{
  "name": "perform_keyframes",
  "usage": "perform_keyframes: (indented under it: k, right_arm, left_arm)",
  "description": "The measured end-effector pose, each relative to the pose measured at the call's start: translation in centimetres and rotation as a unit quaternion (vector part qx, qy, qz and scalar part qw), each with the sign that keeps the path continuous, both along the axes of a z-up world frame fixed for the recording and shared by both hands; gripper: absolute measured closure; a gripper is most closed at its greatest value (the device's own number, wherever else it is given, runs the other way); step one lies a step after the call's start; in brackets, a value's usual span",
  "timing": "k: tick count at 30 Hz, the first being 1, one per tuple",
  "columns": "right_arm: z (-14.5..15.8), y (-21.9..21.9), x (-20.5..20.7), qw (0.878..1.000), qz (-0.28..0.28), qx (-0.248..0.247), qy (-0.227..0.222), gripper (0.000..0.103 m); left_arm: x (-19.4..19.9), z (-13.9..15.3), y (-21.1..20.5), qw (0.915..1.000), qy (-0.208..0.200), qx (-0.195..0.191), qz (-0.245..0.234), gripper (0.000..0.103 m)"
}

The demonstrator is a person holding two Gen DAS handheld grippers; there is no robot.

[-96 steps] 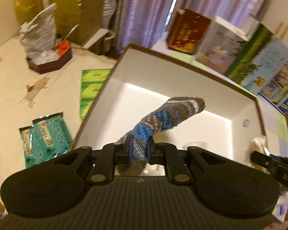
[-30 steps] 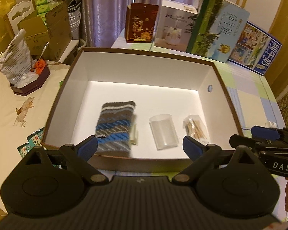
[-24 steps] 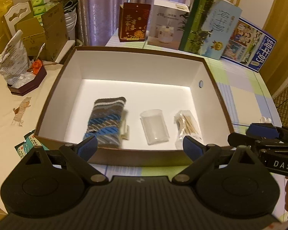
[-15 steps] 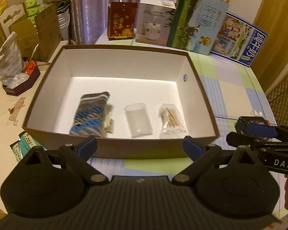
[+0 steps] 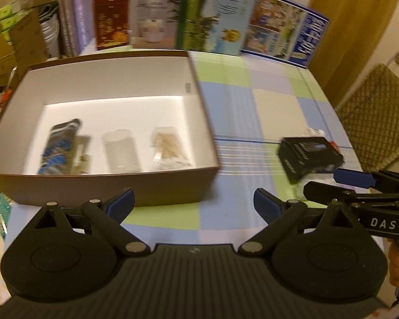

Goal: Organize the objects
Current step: 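Withdraw both grippers from the box toward the black product box, then grasp the clear earphone box with the left gripper while the right gripper grasps the lavender tube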

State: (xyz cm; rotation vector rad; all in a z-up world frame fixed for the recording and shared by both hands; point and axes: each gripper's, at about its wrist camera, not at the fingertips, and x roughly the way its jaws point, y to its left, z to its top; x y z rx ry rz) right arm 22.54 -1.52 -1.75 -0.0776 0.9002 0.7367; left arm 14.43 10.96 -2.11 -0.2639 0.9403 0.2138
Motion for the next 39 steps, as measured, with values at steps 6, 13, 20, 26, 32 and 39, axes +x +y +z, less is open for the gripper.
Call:
perform_keyframes:
  k: [6,13,20,26,32,39]
  right_arm:
    - [-0.2,-4.8,1.0,0.999,-0.038,-0.012,0.006,0.033]
    - [-0.9,-10.0,2.7,0.995,-0.089,-0.026,0.022,0.033]
    - [-1.6,-13.6,4.1,0.992,-0.116,-0.034,0.026,0.033]
    - [-3.1,-15.6,5.8,0.99,-0.128,-0.051,0.022,0.033]
    - [-6.2,-16.9,8.2,0.989,-0.127,-0.06,0.036,0.033]
    - [-7.5,-17.8,9.9,0.989,-0.126,-0.059,0.049,0.034]
  left_arm:
    - [1.8,-0.4,-4.2,0.9991,0.001,-0.005,-0.043,0.009]
    - [4.5,-1.6,-9.1,0.9959,0.012,-0.008,-0.089,0.009]
    - [6.6,-3.0,-12.4,0.9943,0.024,-0.009,-0.104,0.009]
    - [8.5,-4.3,-14.3,0.9941,0.027,-0.01,-0.105,0.009]
    - [10.4,-6.3,-16.2,0.9937,0.036,-0.005,-0.106,0.009]
    - [12.3,-8.4,-18.3,0.9933,0.051,-0.024,-0.101,0.009]
